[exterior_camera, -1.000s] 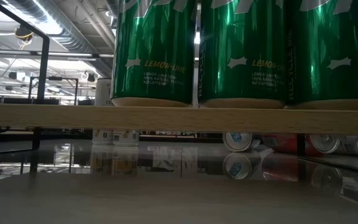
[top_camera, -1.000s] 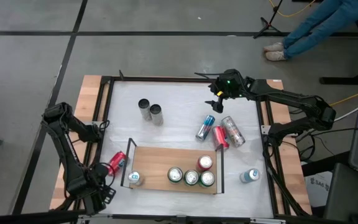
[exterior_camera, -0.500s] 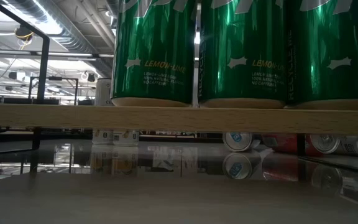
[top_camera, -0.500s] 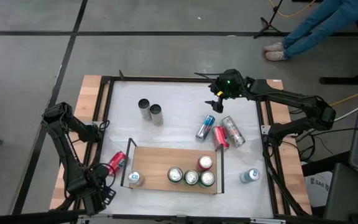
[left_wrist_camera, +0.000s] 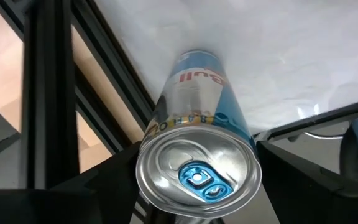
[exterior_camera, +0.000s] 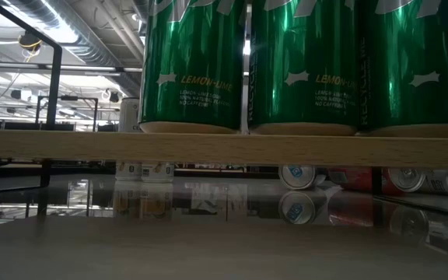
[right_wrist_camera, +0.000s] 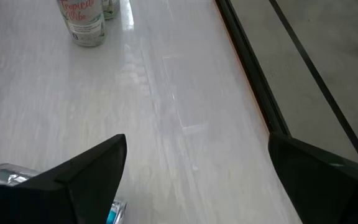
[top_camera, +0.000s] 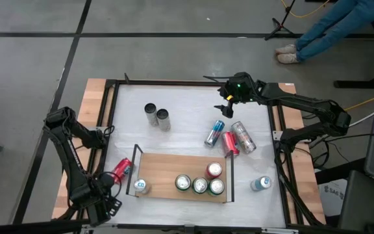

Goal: Place canned beverage on shelf
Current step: Put the blue soda can on the shelf aligned with the other blue soda can

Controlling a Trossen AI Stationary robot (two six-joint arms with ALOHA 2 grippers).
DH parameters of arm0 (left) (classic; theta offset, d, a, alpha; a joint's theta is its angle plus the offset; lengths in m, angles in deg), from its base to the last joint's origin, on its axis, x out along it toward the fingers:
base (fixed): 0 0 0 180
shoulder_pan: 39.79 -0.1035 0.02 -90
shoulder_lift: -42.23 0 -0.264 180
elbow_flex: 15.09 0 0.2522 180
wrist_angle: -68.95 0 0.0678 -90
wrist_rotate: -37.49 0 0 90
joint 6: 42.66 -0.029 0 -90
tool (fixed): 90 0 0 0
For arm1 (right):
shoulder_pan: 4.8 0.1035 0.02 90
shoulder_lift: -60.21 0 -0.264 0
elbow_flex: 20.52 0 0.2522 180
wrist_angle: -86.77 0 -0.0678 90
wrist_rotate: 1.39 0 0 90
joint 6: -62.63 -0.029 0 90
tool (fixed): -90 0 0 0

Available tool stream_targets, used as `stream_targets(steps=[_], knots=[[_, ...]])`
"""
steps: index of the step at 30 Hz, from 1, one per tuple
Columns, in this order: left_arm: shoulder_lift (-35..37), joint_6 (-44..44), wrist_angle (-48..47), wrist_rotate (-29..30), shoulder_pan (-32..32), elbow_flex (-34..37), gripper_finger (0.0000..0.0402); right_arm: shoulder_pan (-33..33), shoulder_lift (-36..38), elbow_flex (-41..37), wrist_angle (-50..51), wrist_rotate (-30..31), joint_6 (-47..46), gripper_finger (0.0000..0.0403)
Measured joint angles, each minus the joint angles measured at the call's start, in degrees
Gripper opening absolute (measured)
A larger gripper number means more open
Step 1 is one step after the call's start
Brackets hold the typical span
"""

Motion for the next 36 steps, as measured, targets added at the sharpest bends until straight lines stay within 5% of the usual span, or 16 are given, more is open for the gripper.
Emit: stream_targets(steps=[36], knots=[[0.0,8.8,0.2,-0.2,-0.3,0.0,0.0293,0.0,0.0,0.0,0.0,0.0,0.0,0.0381]])
